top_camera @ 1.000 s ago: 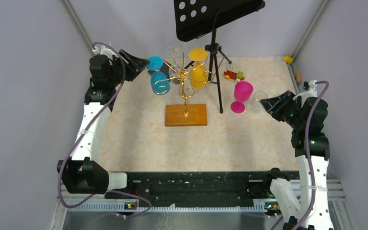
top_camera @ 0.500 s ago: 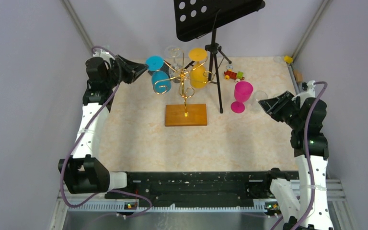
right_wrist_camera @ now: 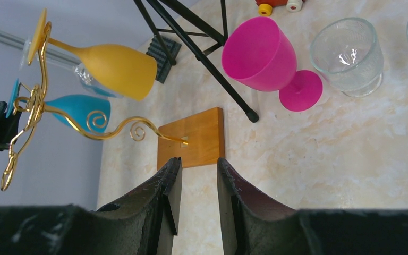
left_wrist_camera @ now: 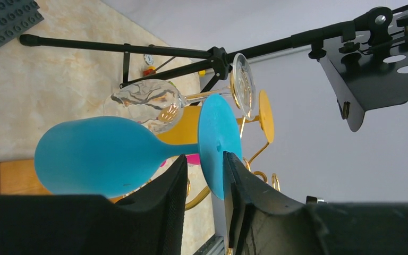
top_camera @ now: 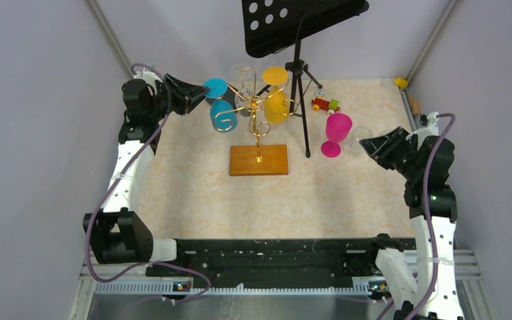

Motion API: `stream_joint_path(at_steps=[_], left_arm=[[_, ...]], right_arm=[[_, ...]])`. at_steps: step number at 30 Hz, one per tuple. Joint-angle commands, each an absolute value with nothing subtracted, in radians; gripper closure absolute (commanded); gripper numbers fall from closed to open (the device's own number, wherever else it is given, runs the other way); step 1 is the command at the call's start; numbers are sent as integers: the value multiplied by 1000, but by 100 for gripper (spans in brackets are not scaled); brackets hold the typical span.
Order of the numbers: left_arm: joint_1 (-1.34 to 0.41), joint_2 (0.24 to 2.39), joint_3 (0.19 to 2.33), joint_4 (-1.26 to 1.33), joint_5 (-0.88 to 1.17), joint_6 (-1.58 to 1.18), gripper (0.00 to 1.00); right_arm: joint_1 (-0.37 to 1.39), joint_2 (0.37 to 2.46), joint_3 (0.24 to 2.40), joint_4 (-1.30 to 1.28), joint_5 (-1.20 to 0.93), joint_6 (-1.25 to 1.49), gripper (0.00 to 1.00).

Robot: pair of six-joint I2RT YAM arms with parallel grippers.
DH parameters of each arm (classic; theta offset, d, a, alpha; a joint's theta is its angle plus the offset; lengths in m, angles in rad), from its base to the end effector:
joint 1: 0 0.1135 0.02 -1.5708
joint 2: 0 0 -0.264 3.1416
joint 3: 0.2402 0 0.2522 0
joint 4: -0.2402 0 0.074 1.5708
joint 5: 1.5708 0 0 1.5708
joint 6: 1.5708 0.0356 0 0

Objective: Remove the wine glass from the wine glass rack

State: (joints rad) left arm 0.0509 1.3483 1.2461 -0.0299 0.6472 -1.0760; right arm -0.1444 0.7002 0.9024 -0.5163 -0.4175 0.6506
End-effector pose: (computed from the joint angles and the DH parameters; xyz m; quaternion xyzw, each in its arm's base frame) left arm 0.3137 -0.0055 0.3922 -0.2038 0.7148 -0.5148 0.4271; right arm 0.1479 -0.0069 0.3587 0.1941 0.7769 0.3063 0.5147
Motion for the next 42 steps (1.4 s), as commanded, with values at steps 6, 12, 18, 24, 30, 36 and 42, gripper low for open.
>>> stream_joint_path(at_steps=[6, 12, 18, 24, 30, 36, 42], left_arm=[[61, 1354, 1239, 64, 671, -1087, 86], [61, 1300, 1221, 64, 644, -1084, 100], [60, 1265, 1219, 90, 646, -1132, 100], [61, 1262, 1200, 160, 630, -1204, 100], [59, 1321, 1217, 251, 615, -1243, 100], [49, 1352, 1235, 298, 699, -1271, 100], [34, 1346, 1268, 179, 721, -1189, 100]], right_arm=[[-149, 686, 896, -487, -423, 646, 68], [-149, 683, 891, -482, -426, 648, 68], [-149, 683, 886, -477, -428, 654, 68], [-149, 681, 884, -474, -430, 659, 68], [-149, 681, 874, -464, -434, 669, 68], [-149, 682, 876, -461, -424, 668, 68], [-149, 689, 858, -432, -438, 689, 68]])
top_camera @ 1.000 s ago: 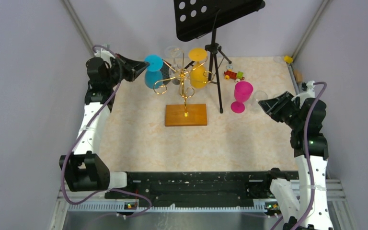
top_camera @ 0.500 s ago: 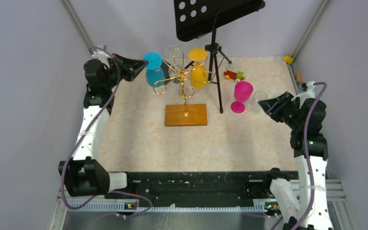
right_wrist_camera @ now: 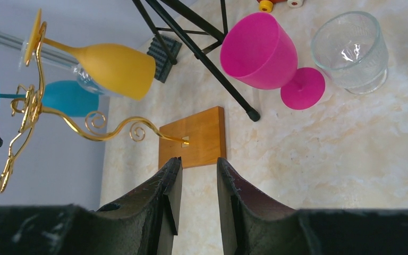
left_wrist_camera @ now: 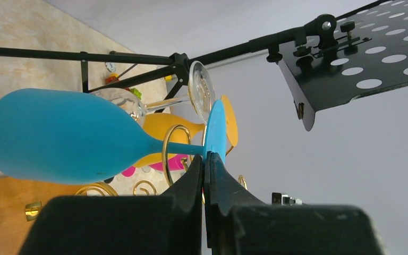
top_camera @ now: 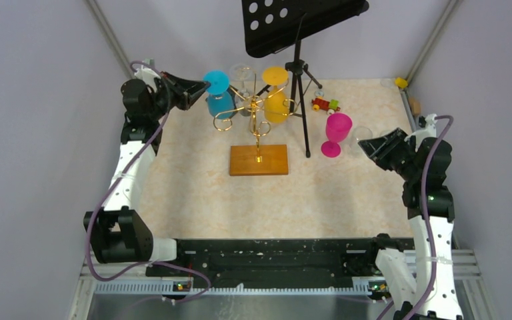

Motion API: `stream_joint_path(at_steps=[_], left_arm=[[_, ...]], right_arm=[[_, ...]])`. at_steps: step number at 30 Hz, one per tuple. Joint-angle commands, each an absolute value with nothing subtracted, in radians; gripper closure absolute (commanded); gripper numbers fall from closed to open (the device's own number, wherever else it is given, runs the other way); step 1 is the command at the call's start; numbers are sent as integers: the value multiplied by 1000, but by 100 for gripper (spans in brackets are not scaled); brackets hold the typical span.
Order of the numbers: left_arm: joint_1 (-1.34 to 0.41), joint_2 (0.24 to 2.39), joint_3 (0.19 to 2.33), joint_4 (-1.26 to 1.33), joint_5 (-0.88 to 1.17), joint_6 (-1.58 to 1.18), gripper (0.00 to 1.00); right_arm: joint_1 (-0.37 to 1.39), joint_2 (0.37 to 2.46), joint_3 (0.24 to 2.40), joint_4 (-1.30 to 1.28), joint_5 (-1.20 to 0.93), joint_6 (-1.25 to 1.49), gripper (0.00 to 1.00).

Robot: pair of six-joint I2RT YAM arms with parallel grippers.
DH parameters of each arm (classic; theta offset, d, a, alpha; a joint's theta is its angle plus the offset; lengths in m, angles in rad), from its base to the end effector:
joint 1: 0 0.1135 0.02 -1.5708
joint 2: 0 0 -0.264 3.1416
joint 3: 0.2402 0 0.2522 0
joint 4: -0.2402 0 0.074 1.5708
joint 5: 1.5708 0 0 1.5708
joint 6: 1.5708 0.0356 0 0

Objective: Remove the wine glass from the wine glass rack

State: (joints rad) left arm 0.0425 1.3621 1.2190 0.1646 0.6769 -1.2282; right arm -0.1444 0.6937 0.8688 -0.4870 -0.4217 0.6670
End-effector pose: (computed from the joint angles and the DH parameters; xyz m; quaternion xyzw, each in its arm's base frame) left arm 0.3187 -0.0088 0.3984 -0.2006 0.6719 -0.5693 0.4293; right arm 0.1497 -0.0070 0.3514 0.1988 0.7749 0.3122 0.5124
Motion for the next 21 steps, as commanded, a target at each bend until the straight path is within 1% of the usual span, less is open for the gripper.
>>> stream_joint_path(at_steps=[1, 5, 13, 21], left_arm=[[32, 1351, 1272, 186, 736, -1191, 100], [15, 1388, 1302, 188, 801, -1193, 100], [5, 1406, 1308, 199, 857, -1196, 100], [5, 1338, 1259, 186, 860, -1191, 100]], right_arm=[[-149, 689, 856, -430, -440, 692, 68], [-149, 688, 855, -425, -445, 695, 68], [-149, 683, 865, -439, -444, 691, 68], [-149, 677, 864, -444, -446, 692, 68]])
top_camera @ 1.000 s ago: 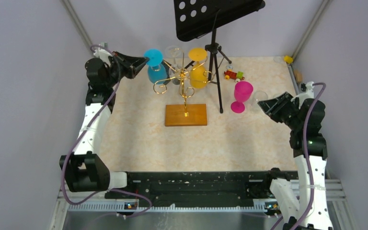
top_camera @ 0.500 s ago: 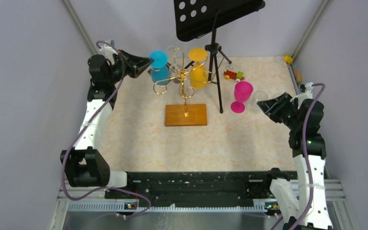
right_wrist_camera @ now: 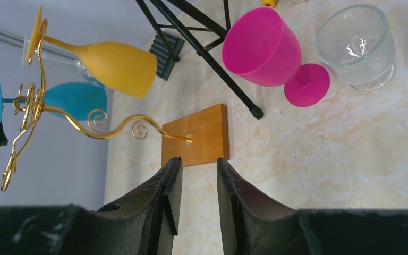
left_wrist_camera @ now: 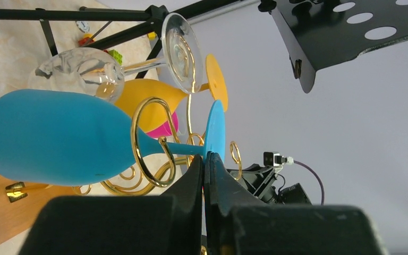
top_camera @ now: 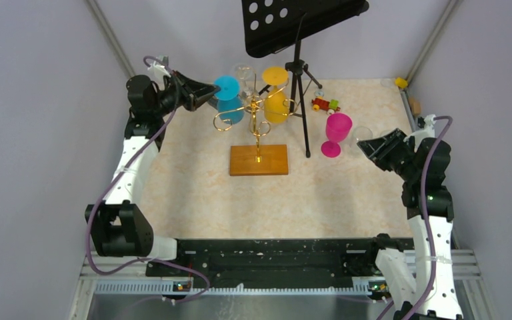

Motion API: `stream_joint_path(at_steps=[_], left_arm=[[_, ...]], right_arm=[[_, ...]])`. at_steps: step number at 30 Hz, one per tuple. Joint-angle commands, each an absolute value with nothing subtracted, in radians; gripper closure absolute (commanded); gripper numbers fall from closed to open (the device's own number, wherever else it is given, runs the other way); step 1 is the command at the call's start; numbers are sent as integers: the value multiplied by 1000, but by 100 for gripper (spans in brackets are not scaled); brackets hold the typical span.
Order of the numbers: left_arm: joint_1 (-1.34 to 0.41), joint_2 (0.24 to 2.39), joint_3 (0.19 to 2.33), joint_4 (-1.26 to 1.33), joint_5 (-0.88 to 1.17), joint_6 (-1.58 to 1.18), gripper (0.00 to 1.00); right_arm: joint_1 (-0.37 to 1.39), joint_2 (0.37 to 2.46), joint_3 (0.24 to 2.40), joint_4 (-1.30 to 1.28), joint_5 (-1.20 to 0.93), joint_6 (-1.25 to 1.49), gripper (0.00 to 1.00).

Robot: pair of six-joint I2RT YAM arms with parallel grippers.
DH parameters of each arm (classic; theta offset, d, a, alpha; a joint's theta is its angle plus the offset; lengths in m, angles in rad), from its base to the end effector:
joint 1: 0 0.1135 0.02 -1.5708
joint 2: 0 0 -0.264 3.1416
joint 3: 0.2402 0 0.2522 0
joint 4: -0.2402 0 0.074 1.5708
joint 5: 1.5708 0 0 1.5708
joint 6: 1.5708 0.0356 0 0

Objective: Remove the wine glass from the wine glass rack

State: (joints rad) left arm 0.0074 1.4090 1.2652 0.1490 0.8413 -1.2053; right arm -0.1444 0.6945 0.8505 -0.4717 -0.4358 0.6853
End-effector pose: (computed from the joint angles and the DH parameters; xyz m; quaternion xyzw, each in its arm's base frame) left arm 0.3264 -0.0241 0.3988 -0.1290 0.6940 -0.6027 0.3721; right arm 0.1514 -0.0068 0.3468 0.2024 0.7744 0.3218 0.5057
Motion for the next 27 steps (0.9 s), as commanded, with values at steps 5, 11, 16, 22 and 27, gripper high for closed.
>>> stream_joint_path(at_steps=[5, 11, 16, 22, 27], left_arm=[[5, 1272, 1212, 136, 850, -1152, 100], [5, 1171, 1215, -63, 742, -1013, 100], [5, 1108, 1262, -238, 600, -888, 100], [5, 1028, 1269, -331, 567, -853, 100], [5, 904, 1258, -344, 545, -898, 100]], right_arm=[[-149, 672, 871, -443, -457, 692, 67], [-149, 642, 862, -424, -485, 684, 50], [-149, 593, 837, -373, -515, 700, 35], [-149, 582, 837, -347, -640, 663, 29], [-149, 568, 819, -264, -807, 699, 27]])
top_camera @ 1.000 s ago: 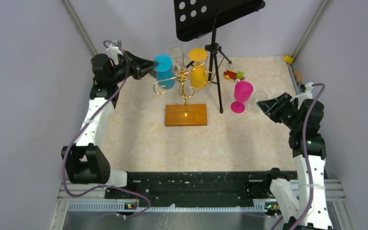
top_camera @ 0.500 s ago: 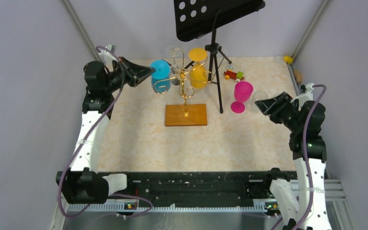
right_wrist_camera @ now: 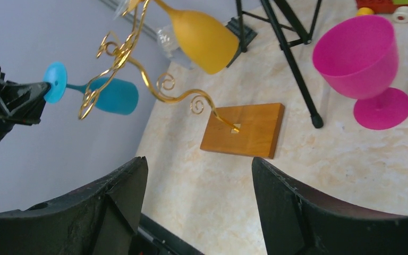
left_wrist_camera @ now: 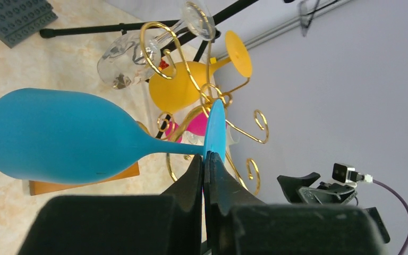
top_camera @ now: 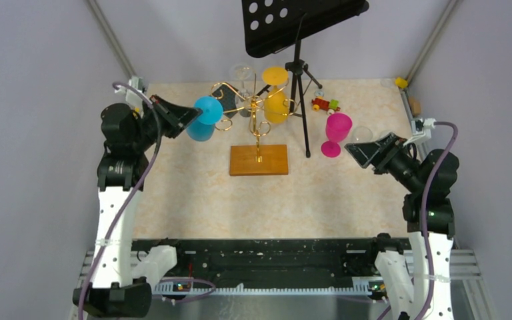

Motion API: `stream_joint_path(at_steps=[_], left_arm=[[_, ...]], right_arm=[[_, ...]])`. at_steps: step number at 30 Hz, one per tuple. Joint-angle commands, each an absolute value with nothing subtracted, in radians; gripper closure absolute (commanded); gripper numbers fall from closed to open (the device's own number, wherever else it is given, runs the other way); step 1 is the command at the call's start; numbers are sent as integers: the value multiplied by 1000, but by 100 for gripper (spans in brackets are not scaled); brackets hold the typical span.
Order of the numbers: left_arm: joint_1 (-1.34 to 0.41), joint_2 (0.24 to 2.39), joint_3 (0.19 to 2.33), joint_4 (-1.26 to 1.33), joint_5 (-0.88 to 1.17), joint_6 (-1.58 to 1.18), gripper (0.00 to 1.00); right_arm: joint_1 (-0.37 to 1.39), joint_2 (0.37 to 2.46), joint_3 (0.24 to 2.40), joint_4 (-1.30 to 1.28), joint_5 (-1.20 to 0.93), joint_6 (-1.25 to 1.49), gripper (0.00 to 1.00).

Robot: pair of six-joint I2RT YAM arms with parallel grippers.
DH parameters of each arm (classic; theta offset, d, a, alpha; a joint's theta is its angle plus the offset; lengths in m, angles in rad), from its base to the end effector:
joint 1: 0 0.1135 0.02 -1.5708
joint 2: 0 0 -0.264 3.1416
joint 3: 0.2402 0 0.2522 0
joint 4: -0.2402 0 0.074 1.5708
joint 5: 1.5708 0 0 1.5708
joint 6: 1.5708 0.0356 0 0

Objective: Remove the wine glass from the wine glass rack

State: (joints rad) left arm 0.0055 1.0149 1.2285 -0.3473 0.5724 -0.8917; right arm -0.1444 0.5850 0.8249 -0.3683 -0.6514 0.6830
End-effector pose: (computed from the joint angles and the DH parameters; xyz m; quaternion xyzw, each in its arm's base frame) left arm 0.2105 -0.0181 0.4345 -0.1457 0.7313 -0.4627 0.4794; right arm 0.1269 0.0034 0.3627 0.0926 0.7364 0.3981 0.5391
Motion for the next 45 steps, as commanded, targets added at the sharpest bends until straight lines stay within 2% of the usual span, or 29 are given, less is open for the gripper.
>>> stream_joint_path(at_steps=[1, 6, 11, 17, 28, 32, 33, 37, 45], left_arm=[[5, 885, 1257, -342, 557, -916, 100], [5, 780, 1237, -276, 650, -1045, 100], [-9, 747, 1153, 32, 828, -1283, 100], [-28, 729, 1208, 85, 850, -1333, 100], [-88, 766, 1209, 370, 826, -1617, 100], [-234, 824, 1199, 433, 746, -1629, 100], [-284, 845, 1193, 456, 722, -1521, 100], [-450, 954, 1199, 570, 671, -1593, 100], [-604, 1124, 1256, 748, 634, -1638, 100]], right_arm=[[-149, 559, 813, -247, -826, 717, 27], [-149, 497, 775, -117, -915, 851, 25], [-148, 462, 763, 63, -1003, 978, 21], [-147, 455, 780, 165, -1011, 1042, 17], [-147, 491, 741, 497, -937, 1270, 17], [-147, 499, 706, 654, -842, 1348, 16], [-147, 505, 700, 680, -824, 1354, 16], [-145, 544, 686, 818, -783, 1399, 16], [-120, 572, 678, 1013, -764, 1476, 15]])
